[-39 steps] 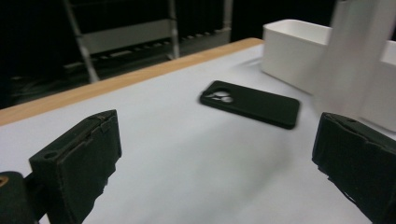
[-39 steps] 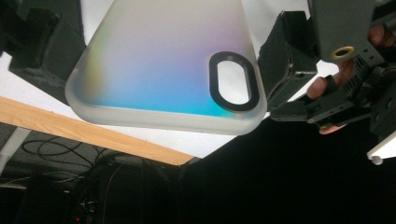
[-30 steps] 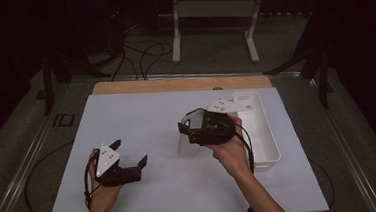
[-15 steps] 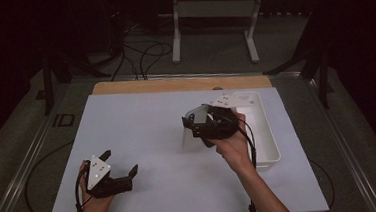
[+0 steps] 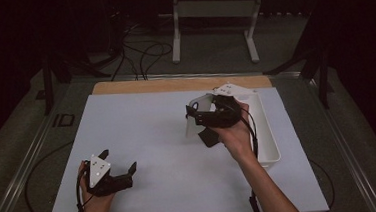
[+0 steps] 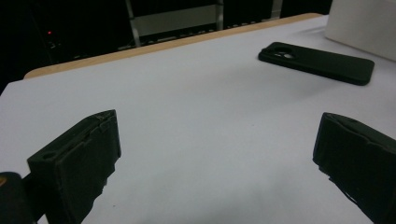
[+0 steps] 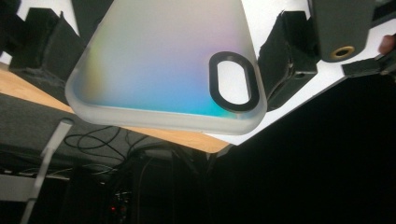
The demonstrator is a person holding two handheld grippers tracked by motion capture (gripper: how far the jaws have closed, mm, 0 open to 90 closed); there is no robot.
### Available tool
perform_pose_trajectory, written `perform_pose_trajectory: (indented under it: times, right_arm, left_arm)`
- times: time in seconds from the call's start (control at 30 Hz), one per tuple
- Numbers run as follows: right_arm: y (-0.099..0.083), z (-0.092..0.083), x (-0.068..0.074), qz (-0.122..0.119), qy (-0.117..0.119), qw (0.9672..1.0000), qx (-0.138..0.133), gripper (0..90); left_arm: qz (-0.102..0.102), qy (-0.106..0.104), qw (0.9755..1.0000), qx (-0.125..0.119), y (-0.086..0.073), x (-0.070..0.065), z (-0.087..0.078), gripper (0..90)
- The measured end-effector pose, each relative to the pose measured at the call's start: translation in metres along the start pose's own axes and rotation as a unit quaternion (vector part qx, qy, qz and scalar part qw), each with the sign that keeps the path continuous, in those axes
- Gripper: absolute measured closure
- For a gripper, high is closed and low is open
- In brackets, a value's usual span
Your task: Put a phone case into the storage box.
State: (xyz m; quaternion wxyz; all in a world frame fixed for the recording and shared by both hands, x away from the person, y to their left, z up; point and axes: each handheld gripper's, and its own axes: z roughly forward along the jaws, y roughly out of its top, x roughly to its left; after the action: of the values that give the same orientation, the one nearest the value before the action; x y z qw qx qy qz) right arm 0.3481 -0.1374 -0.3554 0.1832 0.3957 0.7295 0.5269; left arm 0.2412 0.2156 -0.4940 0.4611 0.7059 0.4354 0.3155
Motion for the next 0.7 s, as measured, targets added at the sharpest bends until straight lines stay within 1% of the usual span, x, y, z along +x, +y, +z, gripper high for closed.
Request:
perform_pose_trajectory:
  times: [0.07, 0.1, 0.17, 0.27, 0.3, 0.33, 0.37, 0.43, 0.53, 0.7]
  right_arm:
    - [0.002, 0.001, -0.003, -0.001, -0.005, 1.0, 0.0, 17.2]
    - [0.005, 0.002, -0.007, 0.003, -0.009, 1.0, 0.0, 17.2]
    - [0.006, 0.002, -0.009, 0.004, -0.01, 0.9999, 0.0, 17.2]
    - [0.01, 0.002, -0.017, 0.024, 0.0, 0.9997, -0.003, 17.2]
    - [0.012, 0.002, -0.019, 0.028, -0.001, 0.9996, -0.003, 17.2]
    - [0.013, 0.002, -0.021, 0.03, -0.004, 0.9995, -0.003, 17.2]
    - [0.015, 0.003, -0.025, 0.029, -0.013, 0.9995, -0.004, 17.2]
    - [0.016, 0.003, -0.027, 0.03, -0.015, 0.9994, -0.004, 17.2]
    - [0.02, 0.004, -0.032, 0.03, -0.027, 0.9992, -0.005, 17.2]
    - [0.023, 0.006, -0.039, 0.032, -0.039, 0.9987, -0.006, 17.2]
  left_arm:
    - [-0.004, 0.002, 1.0, -0.002, 0.0, 0.001, 0.0, 1.5]
    - [-0.003, 0.002, 1.0, -0.002, 0.0, 0.001, 0.0, 1.5]
    - [-0.002, 0.002, 1.0, -0.001, 0.0, 0.001, 0.0, 1.5]
    - [0.001, 0.004, 1.0, -0.001, 0.0, 0.0, 0.0, 1.5]
    - [0.0, 0.003, 1.0, -0.003, 0.0, -0.001, 0.0, 1.5]
    - [0.0, 0.004, 1.0, -0.004, 0.0, 0.0, 0.0, 1.5]
    - [0.0, 0.004, 1.0, -0.004, 0.0, 0.0, 0.0, 1.5]
    - [-0.001, 0.005, 1.0, -0.004, 0.0, 0.0, -0.001, 1.5]
    - [-0.003, 0.005, 1.0, -0.005, 0.0, 0.001, -0.001, 1.5]
    - [-0.003, 0.004, 1.0, -0.006, 0.0, 0.001, -0.001, 1.6]
